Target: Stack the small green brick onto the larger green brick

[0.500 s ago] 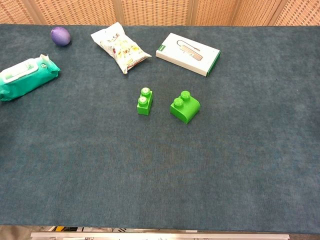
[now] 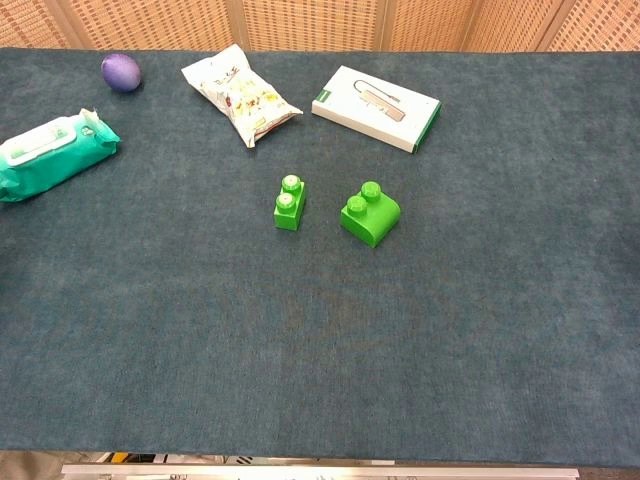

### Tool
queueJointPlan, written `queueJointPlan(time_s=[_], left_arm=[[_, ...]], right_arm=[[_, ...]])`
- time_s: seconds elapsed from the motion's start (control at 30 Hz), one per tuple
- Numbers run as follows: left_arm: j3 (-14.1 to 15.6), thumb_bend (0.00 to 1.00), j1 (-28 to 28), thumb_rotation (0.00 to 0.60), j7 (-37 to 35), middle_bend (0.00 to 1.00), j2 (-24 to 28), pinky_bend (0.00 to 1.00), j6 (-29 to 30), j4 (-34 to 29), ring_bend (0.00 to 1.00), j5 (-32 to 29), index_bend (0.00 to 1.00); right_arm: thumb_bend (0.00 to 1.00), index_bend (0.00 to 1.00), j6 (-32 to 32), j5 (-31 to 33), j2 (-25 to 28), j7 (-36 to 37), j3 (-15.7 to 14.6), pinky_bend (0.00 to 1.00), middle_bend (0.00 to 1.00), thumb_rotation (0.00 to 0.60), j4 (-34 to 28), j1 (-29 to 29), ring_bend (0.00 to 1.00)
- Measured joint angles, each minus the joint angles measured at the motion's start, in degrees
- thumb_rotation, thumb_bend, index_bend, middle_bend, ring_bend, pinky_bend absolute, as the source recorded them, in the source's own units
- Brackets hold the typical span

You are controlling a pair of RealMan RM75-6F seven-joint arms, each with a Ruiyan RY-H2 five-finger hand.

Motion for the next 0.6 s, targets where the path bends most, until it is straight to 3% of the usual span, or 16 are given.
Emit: queueJointPlan(time_s=[0.3,0.6], left_arm=[[0.4,0.23,0.8,0.6,-0.5,0.21,0.1,0.22,1.1,-0.3,0.21,0.6,0.08],[1.1,0.23,2.4,0.6,-1.6,0.21,0.6,0.22,3.2,-0.5,0.21,1.4,0.08]], right_arm=[[0.2,0.32,-8.2,-3.2,0.9,-1.2,1.0,0.33,0.39,0.6,-5.0,7.3,0.26],[0.2,0.32,-19.8,-2.3,-0.7,-3.7,3.3,0.33,0.39,0.6,-9.6,16.4,0.26]])
